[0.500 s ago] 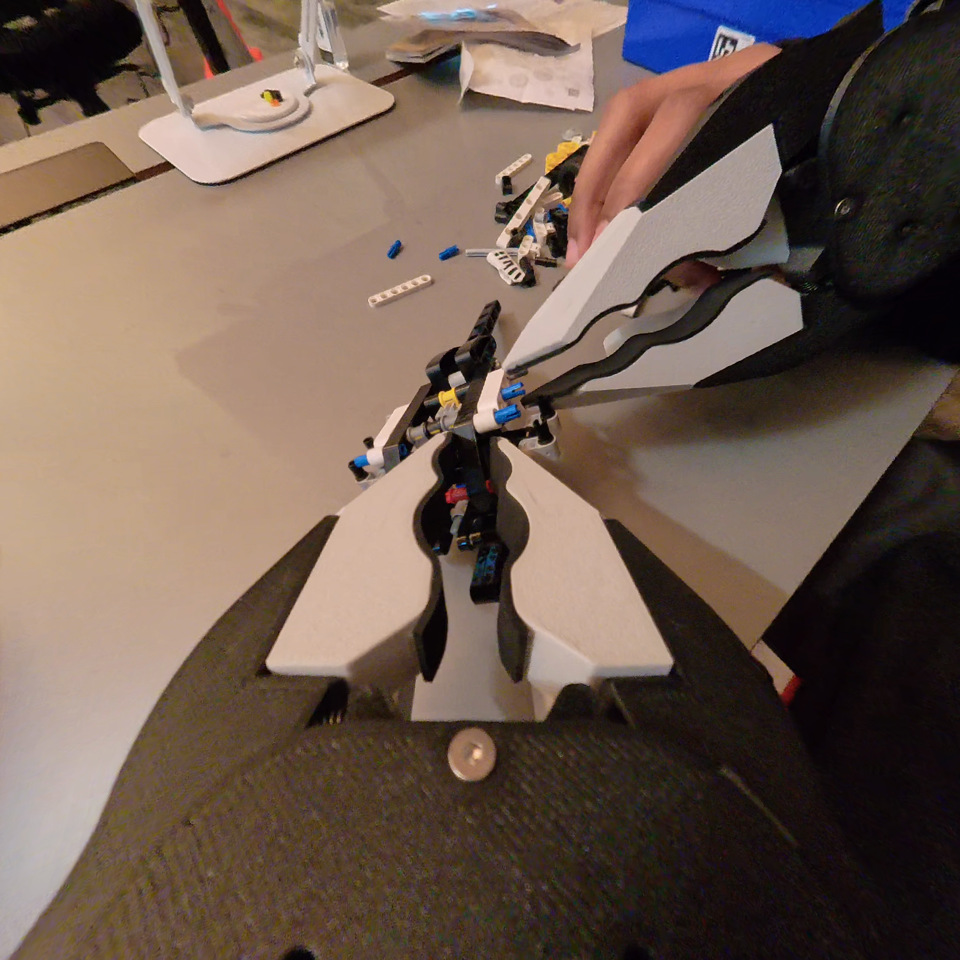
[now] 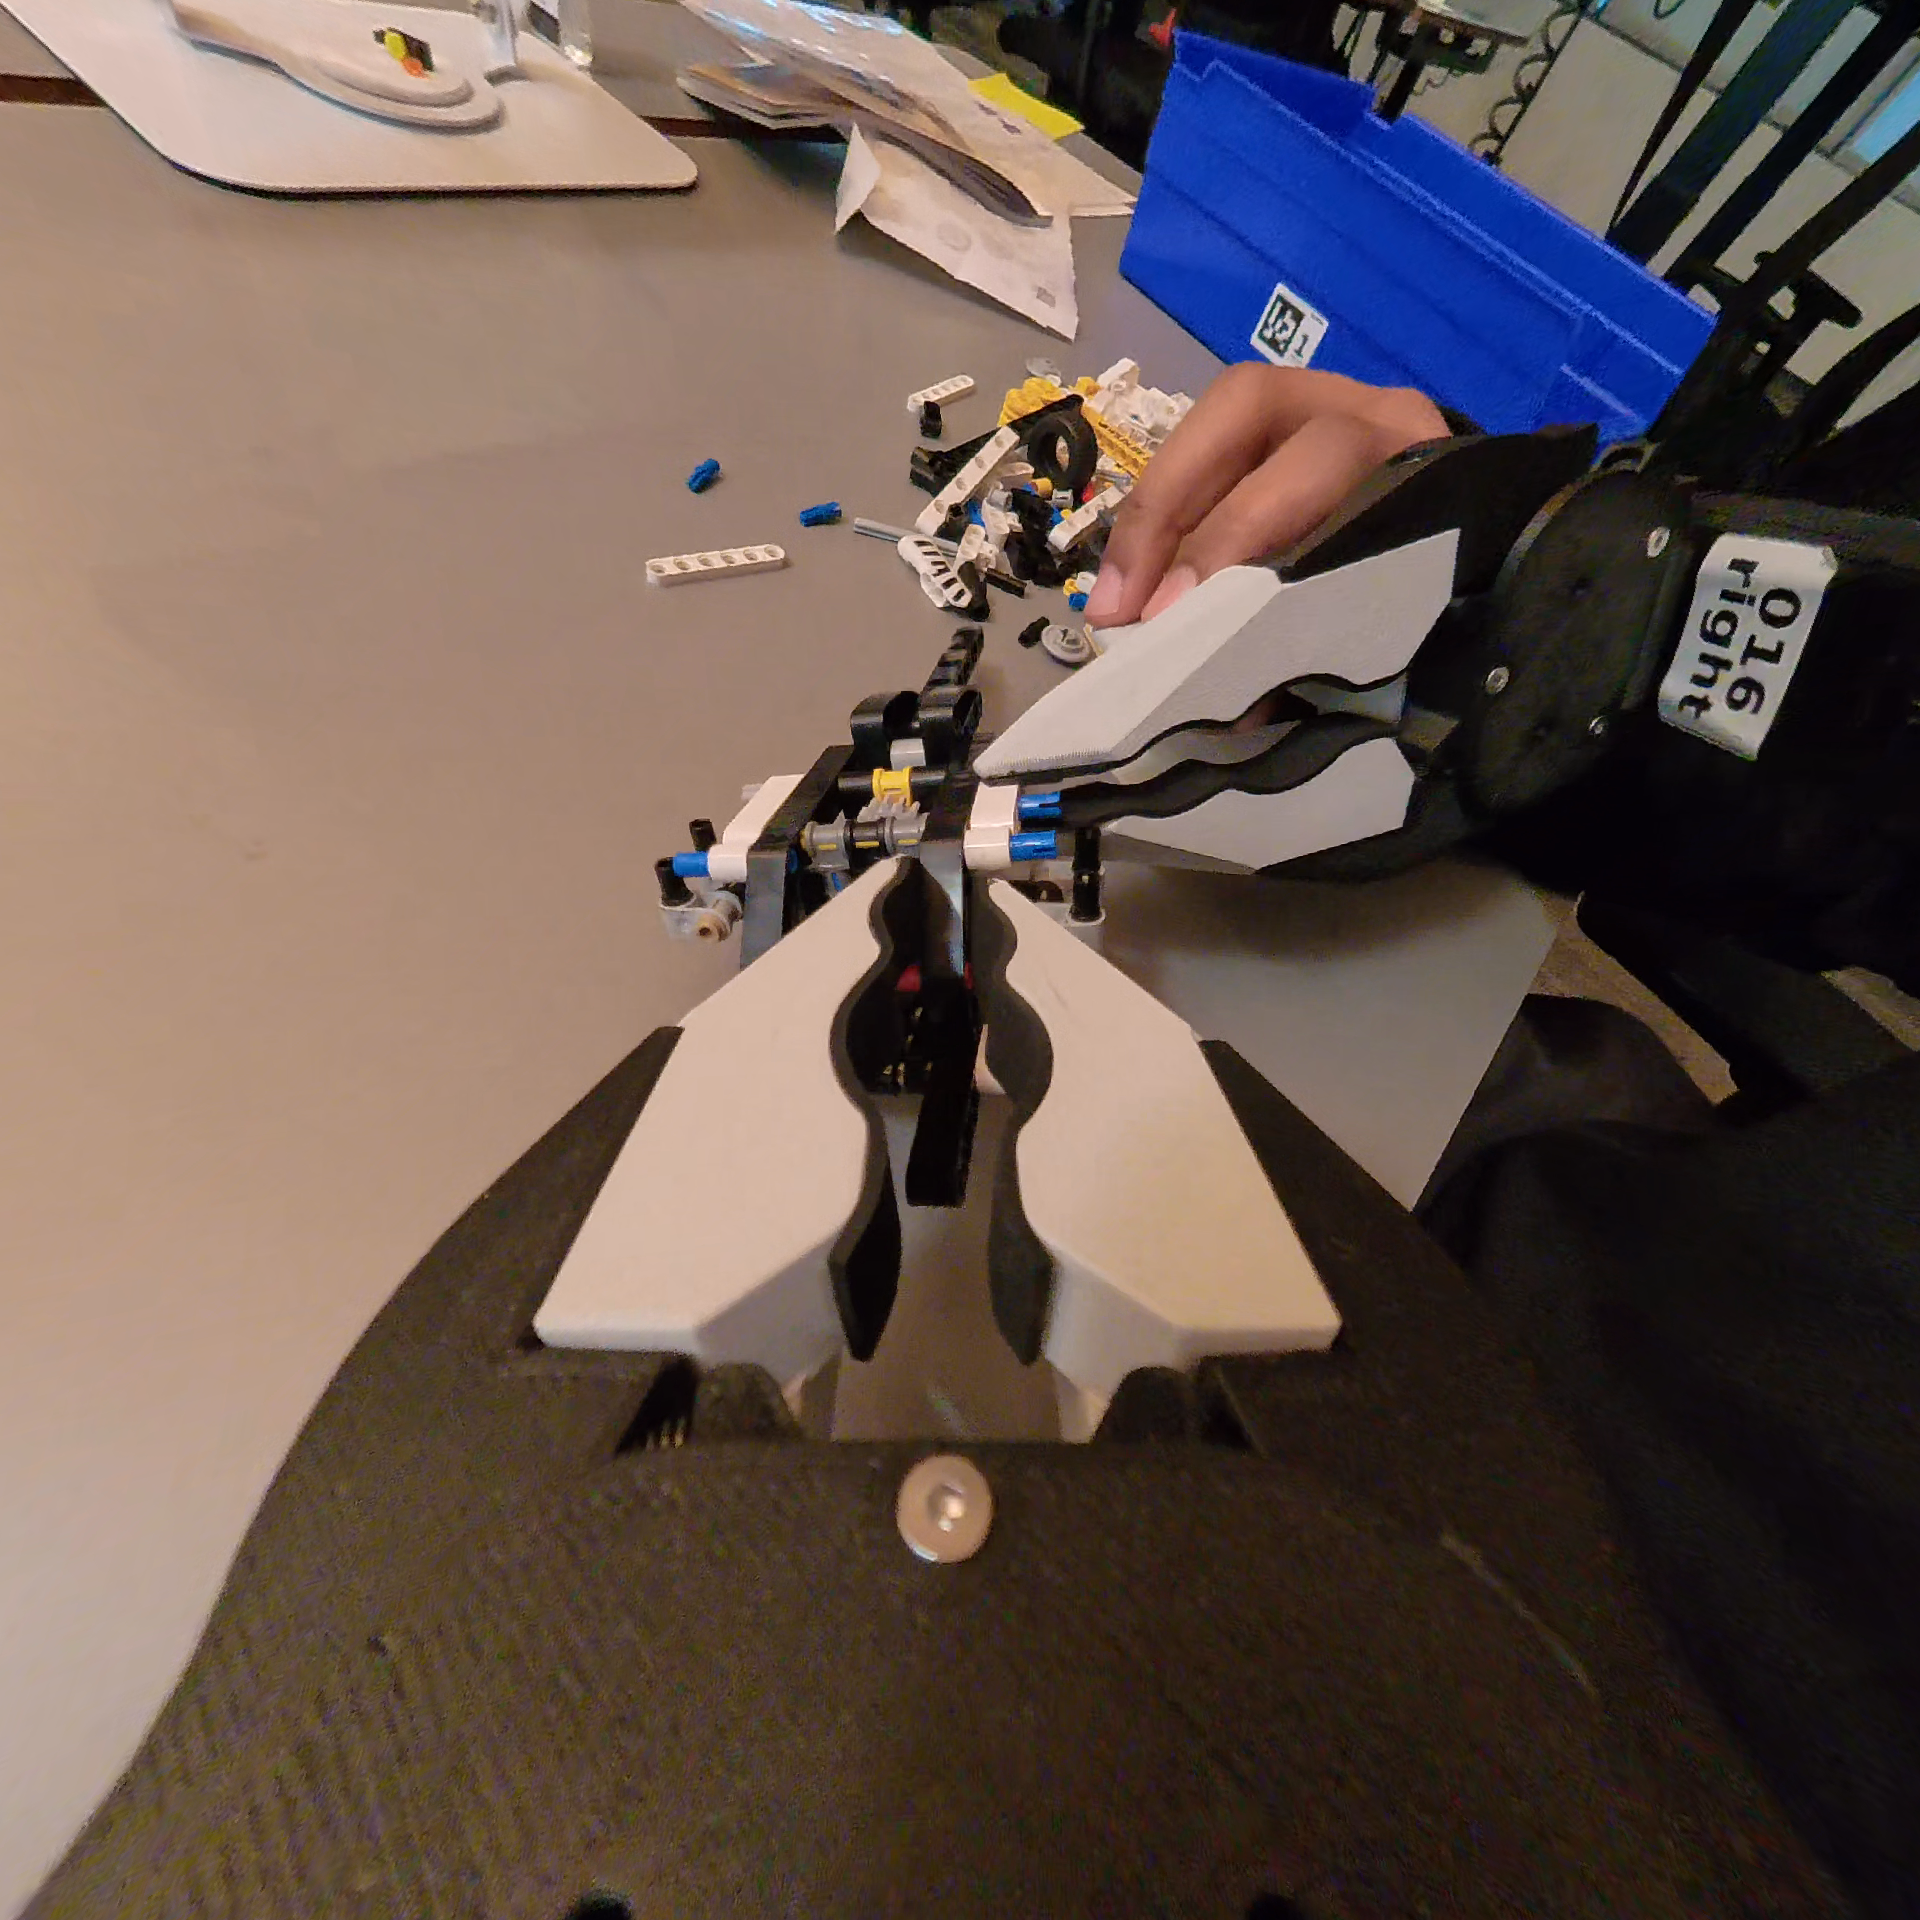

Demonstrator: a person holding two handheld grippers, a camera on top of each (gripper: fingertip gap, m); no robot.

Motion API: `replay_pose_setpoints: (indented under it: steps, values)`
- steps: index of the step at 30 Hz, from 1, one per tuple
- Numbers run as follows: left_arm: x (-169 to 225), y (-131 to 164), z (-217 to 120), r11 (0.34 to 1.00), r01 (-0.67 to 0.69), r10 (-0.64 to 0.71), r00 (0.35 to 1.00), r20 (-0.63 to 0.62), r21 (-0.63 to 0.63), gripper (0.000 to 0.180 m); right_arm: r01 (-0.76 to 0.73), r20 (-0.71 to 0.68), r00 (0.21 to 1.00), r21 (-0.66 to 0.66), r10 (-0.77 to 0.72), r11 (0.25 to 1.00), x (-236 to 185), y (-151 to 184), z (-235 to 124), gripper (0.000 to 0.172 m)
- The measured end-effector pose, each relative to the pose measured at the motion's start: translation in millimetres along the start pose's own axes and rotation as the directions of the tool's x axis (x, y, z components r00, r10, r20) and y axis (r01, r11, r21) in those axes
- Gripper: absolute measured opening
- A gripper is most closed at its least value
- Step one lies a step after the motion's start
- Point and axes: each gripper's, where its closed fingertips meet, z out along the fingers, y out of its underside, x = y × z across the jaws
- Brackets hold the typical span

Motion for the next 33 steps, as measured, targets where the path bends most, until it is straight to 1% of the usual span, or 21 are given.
replay_pose_setpoints:
  steps: [4, 7, 9, 13, 17, 23, 24, 25, 26, 27, 28, 29, 30, 32, 33]
  values:
    - [-2, 1, -1, 1.000, 0.010, -0.010, 1.000, -0.010, -0.005, 0.007, 0.017, -0.025, 1.000, 0.001, -0.017, 1.000, 1, -2, 3, 0.005]
    - [-8, 1, 0, 0.999, 0.042, -0.042, 0.999, 0.020, 0.013, 0.007, 0.000, -0.035, 0.999, -0.042, -0.002, 0.999, 2, -1, 6, 0.004]
    - [-10, 0, 1, 0.998, 0.056, -0.057, 0.997, 0.045, 0.035, 0.007, 0.016, -0.041, 0.999, -0.074, -0.019, 0.997, 3, 0, 7, 0.004]
    - [-15, 0, 3, 0.998, 0.032, -0.038, 0.993, 0.109, 0.063, 0.008, 0.018, -0.076, 0.997, -0.098, -0.025, 0.995, 5, 1, 8, 0.003]
    - [-19, -1, 5, 0.998, -0.015, 0.006, 0.986, 0.170, 0.054, 0.009, 0.045, -0.103, 0.993, -0.114, -0.057, 0.993, 6, 3, 9, 0.003]
    - [-19, -2, 8, 0.998, -0.054, 0.043, 0.974, 0.225, 0.044, 0.009, 0.059, -0.110, 0.991, -0.121, -0.072, 0.991, 7, 4, 7, 0.003]
    - [-21, -2, 8, 0.997, -0.063, 0.052, 0.968, 0.247, 0.039, 0.010, 0.056, -0.099, 0.993, -0.095, -0.066, 0.994, 5, 0, 6, 0.004]
    - [-27, -3, 7, 0.996, -0.084, 0.069, 0.951, 0.300, 0.037, 0.010, 0.049, -0.101, 0.993, -0.043, -0.053, 0.998, 3, -12, 3, 0.005]
    - [-45, -3, 3, 0.995, -0.099, 0.086, 0.906, 0.415, 0.010, 0.008, 0.026, -0.099, 0.995, 0.108, -0.016, 0.994, -1, -44, -5, 0.003]
    - [-61, 0, -3, 0.992, -0.120, 0.126, 0.862, 0.491, -0.043, 0.010, 0.002, -0.088, 0.996, 0.122, 0.009, 0.993, -5, -58, -6, 0.005]
    - [-66, -2, -7, 0.994, -0.102, 0.105, 0.875, 0.472, -0.031, 0.009, 0.015, -0.107, 0.994, 0.094, -0.005, 0.995, -6, -59, -4, 0.005]
    - [-61, -4, -8, 0.999, -0.037, 0.031, 0.919, 0.392, 0.007, 0.009, 0.021, -0.131, 0.991, 0.077, -0.011, 0.997, -4, -57, -4, 0.005]
    - [-57, -6, -9, 0.999, -0.013, 0.001, 0.936, 0.353, 0.032, 0.008, 0.003, -0.144, 0.990, 0.071, 0.007, 0.997, 1, -55, -6, 0.005]
    - [-59, -6, -11, 0.998, -0.062, 0.052, 0.917, 0.395, 0.014, 0.008, -0.063, -0.166, 0.983, 0.082, 0.076, 0.995, 17, -52, -14, 0.004]
    - [-57, -6, -10, 0.997, -0.076, 0.064, 0.916, 0.396, 0.013, 0.008, -0.100, -0.169, 0.979, 0.075, 0.111, 0.992, 22, -47, -15, 0.005]
